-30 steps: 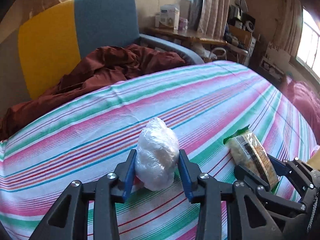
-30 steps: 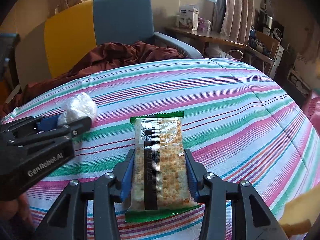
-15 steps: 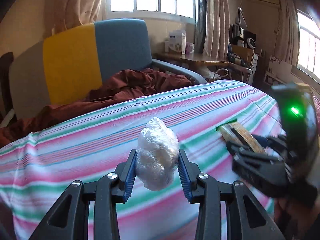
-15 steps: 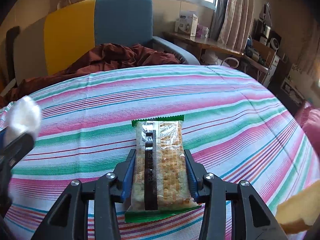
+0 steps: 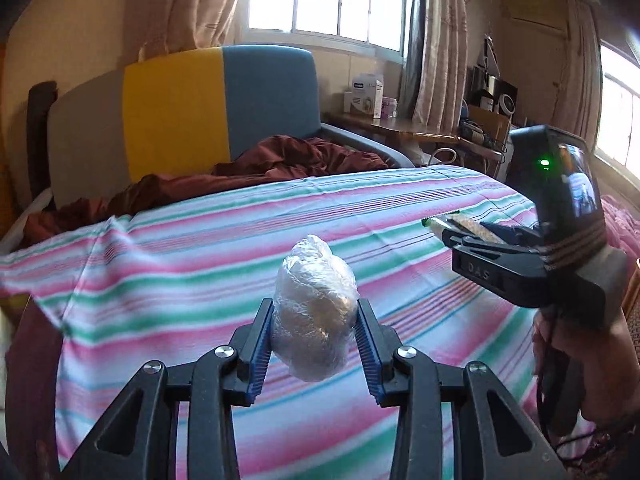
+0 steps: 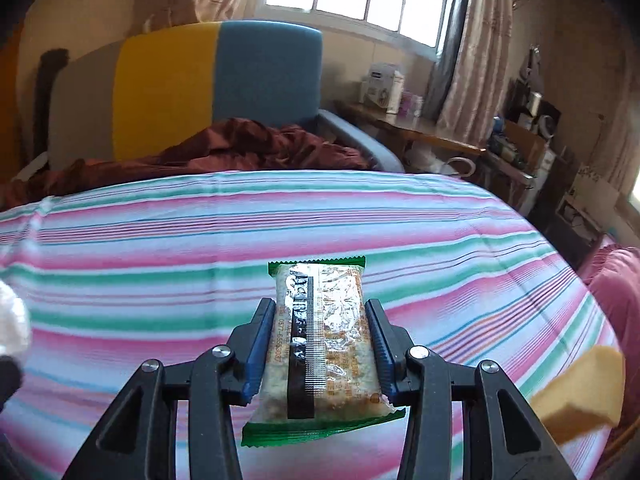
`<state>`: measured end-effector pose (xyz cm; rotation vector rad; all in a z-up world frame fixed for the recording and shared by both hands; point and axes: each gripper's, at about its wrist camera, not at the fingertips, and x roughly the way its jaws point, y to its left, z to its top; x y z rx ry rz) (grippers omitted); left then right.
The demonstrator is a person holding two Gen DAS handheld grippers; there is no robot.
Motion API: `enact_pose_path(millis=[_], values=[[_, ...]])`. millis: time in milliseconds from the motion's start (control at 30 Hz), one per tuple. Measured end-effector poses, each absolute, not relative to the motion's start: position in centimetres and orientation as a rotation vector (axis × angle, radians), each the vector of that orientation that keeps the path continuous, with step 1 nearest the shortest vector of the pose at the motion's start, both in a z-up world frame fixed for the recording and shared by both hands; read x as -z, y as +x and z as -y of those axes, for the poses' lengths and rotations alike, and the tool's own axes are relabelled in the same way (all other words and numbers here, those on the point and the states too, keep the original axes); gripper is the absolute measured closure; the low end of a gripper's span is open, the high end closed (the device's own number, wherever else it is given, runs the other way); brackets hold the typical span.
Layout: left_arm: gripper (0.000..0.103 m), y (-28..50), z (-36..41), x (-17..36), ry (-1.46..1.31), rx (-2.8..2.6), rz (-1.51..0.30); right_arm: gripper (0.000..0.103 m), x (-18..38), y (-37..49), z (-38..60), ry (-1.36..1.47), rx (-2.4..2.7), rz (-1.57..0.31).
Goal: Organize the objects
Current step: 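Carry the plastic bag to the tray with the left tool while the right tool carries the bar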
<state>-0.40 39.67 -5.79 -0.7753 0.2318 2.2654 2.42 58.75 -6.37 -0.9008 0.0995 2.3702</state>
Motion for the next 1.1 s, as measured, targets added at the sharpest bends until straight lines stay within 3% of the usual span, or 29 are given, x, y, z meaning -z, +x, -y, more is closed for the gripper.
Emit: enact_pose_path(millis=[267,500,1100], values=[[0.064,-0.3,-36.1,6.4,-0.862,-2.278,-0.151,0.057,6.9,3.7,-53.0,-0.969,-2.468,-0.263],[0.064,1.3,-32.8,5.6,-0.910,-2.237,-0.104,0.057,7.1,3.7,-48.8,-0.994,-2.518,-0.223],[0.064,3.8,-22.0,2.2,-0.933,-2.249,0.014,0.057,5.6,4.8,-42.0,-0.998,-2.658,-0.342]])
